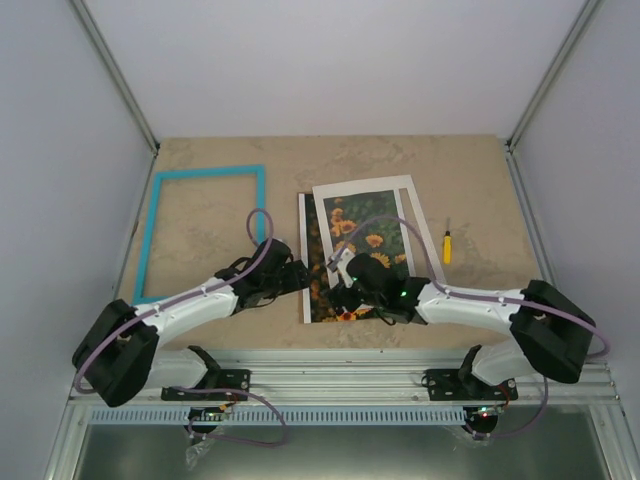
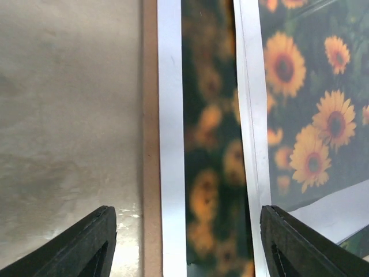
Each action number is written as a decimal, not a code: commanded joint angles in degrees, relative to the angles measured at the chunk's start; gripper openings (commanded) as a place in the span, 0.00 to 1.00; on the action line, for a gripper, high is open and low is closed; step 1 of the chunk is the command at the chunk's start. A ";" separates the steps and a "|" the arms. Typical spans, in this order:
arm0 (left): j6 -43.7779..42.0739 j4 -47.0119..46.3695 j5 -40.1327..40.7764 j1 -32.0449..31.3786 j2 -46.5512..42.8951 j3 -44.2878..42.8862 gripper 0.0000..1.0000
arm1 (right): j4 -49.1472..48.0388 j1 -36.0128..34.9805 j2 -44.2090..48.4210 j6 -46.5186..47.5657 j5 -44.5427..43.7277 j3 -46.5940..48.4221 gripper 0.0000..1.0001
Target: Take the photo out of the frame
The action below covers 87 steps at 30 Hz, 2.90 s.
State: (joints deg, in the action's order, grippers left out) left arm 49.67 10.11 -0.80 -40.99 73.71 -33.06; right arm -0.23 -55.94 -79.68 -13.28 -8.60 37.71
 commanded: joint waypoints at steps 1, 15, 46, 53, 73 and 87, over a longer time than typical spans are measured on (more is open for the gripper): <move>-2.34 -0.63 -1.76 3.58 -4.38 1.81 0.71 | 2.57 -5.02 -4.62 2.49 1.14 3.78 0.98; -3.85 -2.17 -5.93 10.43 -9.35 6.63 0.74 | 7.95 -14.74 -19.39 2.46 -3.40 13.08 0.98; -3.28 -2.99 -7.47 10.41 -8.34 6.39 0.74 | 11.77 -14.51 -21.03 -9.24 -5.24 16.76 0.98; -3.17 -3.84 -8.60 10.48 -7.67 6.43 0.74 | 13.38 -14.50 -23.25 -9.92 -6.67 17.24 0.95; -2.41 -5.84 -12.59 10.48 -6.05 6.16 0.74 | 9.60 -10.96 -21.27 -9.94 -2.82 12.69 0.58; -0.03 -9.93 -17.21 10.39 -2.66 5.86 0.75 | 4.85 -9.29 -14.66 -11.25 -1.74 8.57 0.50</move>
State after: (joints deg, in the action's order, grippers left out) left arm 48.40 2.59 -15.51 -30.61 70.22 -26.72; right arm 7.03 -65.98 -96.25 -23.27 -10.74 47.70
